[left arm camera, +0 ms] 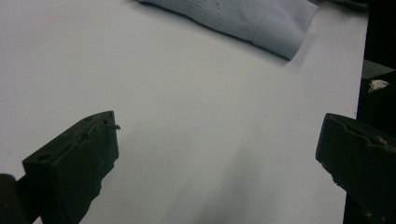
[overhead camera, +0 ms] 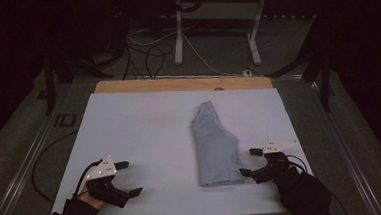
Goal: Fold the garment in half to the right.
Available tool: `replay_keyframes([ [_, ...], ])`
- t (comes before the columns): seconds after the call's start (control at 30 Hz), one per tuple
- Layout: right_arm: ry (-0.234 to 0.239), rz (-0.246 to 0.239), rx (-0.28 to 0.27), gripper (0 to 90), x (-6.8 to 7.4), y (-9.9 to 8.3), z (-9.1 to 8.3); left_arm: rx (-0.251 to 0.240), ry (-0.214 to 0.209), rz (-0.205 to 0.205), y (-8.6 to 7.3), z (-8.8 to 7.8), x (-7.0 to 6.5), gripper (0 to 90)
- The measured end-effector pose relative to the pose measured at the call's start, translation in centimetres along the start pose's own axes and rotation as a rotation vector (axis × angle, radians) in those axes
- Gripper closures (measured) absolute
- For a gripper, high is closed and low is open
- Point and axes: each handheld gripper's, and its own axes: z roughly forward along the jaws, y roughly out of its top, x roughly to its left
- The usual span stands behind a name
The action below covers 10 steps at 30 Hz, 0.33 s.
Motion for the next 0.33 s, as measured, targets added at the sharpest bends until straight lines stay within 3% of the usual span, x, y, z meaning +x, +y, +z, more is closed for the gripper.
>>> replay_keyframes([
  [0.33, -0.021, -0.009, 0.021, 8.8, 0.13, -0.39, -0.04, -0.002, 0.005, -0.001, -0.08, -0.14, 0.06, 0.6],
])
